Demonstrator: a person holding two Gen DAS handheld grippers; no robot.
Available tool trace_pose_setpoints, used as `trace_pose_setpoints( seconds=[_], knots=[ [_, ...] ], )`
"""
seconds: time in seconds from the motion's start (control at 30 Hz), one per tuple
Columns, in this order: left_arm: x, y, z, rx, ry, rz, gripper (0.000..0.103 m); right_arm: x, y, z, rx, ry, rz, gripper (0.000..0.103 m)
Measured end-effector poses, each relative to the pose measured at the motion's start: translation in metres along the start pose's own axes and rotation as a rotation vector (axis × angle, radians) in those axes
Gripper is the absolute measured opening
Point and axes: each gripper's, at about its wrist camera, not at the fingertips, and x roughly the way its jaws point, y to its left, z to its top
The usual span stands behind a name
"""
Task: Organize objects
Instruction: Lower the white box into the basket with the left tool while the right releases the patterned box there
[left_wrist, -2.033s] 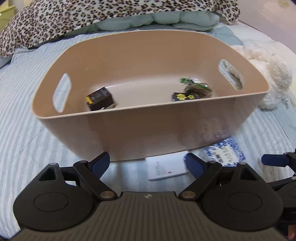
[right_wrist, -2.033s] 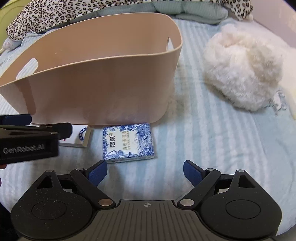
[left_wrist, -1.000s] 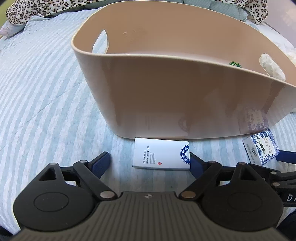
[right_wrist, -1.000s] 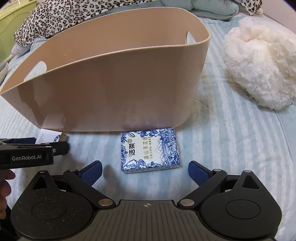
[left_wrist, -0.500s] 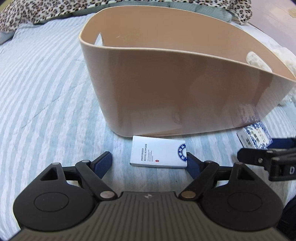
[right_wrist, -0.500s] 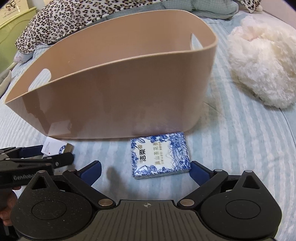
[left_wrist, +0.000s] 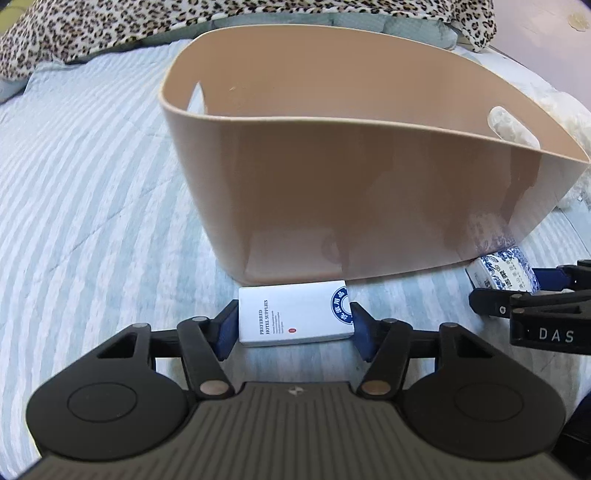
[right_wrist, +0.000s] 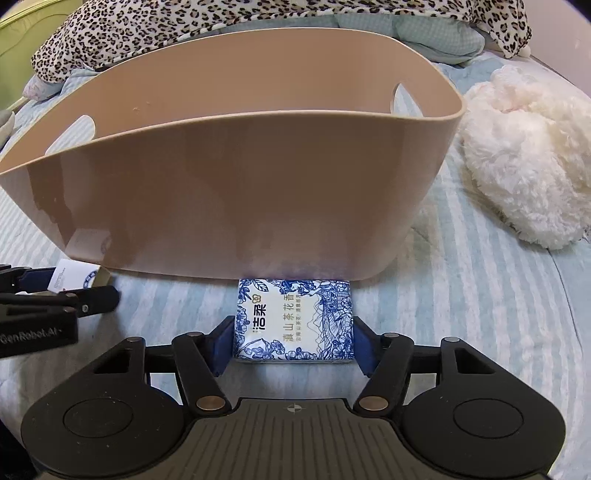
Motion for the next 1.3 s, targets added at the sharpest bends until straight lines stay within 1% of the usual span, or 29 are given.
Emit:
trace_pose_setpoints(
  seconds=[0.03,0.1,0.23,0.4,0.43,0.47,0.53,0.57,0.67,0.8,0.93,1.03,1.2,1.3],
  knots=[
    [0.001,-0.010,-0.001,-0.003,0.001,0.002,0.062,-0.002,-0.001,-0.002,-0.003,0.000,-0.005,0.060],
    [-0.002,-0.015,-0.003,-0.010,0.001,0.008,0.062,-0.007,-0.003,-0.005,-0.012,-0.002,-0.018,0.060],
    [-0.019,-0.020,-0.004,-0.005,-0.011,-0.010,0.062,-0.024,-0.008,-0.014,-0.004,-0.002,-0.005,0.060],
    [-0.041,-0.023,-0.002,0.050,-0.064,-0.008,0.062,-0.062,-0.003,-0.017,-0.014,-0.065,-0.002,0.060],
    [-0.046,-0.024,-0.002,0.061,-0.072,-0.014,0.062,-0.065,0.002,-0.013,-0.015,-0.081,0.002,0.060],
    [-0.051,-0.024,-0.003,0.069,-0.080,-0.027,0.062,-0.056,0.016,0.001,-0.018,-0.094,0.005,0.060],
    [-0.059,-0.027,-0.005,0.072,-0.093,-0.042,0.062,-0.054,0.033,0.000,-0.030,-0.124,0.007,0.060],
    [-0.064,-0.028,-0.006,0.073,-0.100,-0.045,0.062,-0.060,0.036,0.001,-0.038,-0.139,0.007,0.060],
    [-0.070,-0.035,0.006,0.068,-0.129,-0.047,0.062,-0.076,0.036,-0.002,-0.047,-0.180,0.018,0.060],
    [-0.085,-0.032,0.015,0.078,-0.181,-0.028,0.062,-0.098,0.034,0.005,-0.036,-0.245,0.034,0.060],
    [-0.099,-0.035,0.026,0.138,-0.251,0.018,0.062,-0.115,0.030,0.021,-0.018,-0.317,0.044,0.060],
    [-0.102,-0.038,0.038,0.163,-0.277,0.040,0.062,-0.124,0.029,0.035,-0.026,-0.358,0.038,0.060],
    [-0.098,-0.045,0.059,0.182,-0.318,0.078,0.062,-0.125,0.031,0.056,-0.017,-0.422,0.016,0.060],
    [-0.090,-0.049,0.071,0.179,-0.323,0.086,0.062,-0.117,0.033,0.067,-0.020,-0.442,0.004,0.060]
  ],
)
